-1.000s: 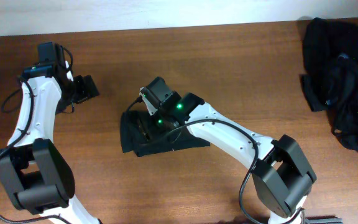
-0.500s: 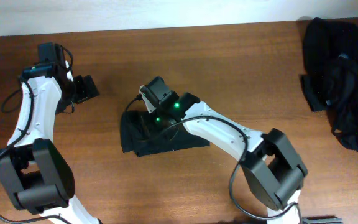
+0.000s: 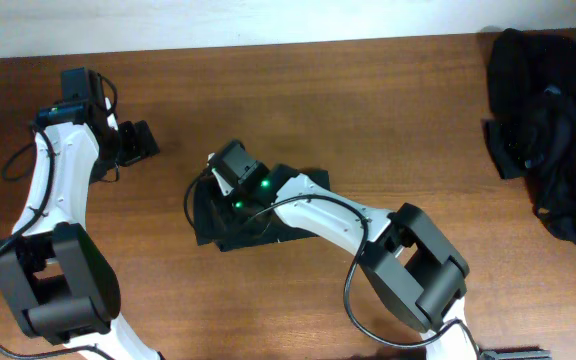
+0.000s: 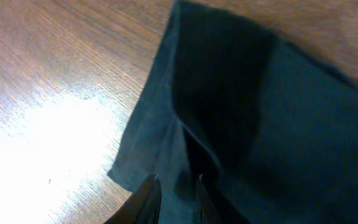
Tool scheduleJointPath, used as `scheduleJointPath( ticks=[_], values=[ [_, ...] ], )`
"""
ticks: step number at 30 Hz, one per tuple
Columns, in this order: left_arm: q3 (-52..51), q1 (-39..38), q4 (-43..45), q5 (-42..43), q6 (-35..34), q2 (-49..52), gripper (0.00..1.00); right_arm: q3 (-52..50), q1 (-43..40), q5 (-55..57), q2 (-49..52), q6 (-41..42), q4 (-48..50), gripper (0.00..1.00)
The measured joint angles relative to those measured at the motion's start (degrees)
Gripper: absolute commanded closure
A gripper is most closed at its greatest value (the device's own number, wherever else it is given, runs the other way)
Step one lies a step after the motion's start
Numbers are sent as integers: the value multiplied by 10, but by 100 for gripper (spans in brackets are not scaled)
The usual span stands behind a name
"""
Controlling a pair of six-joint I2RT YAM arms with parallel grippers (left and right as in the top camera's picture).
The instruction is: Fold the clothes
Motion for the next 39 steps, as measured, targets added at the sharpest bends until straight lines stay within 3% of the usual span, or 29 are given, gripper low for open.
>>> scheduleJointPath(
  ticks=[5, 12, 19, 25, 39],
  values=[
    [0, 0, 0, 0, 0, 0, 1, 0, 4, -39, 9, 1, 39, 75],
    [0, 0, 0, 0, 0, 0, 1, 1, 2, -196, 9, -2, 124, 75],
    [0, 0, 0, 0, 0, 0, 1, 2, -21, -271, 9, -15, 96, 75],
    [0, 0, 0, 0, 0, 0, 1, 2, -52, -272, 9, -17, 87, 75],
    [0, 0, 0, 0, 0, 0, 1, 3, -56, -97, 9, -48, -36, 69]
  ],
)
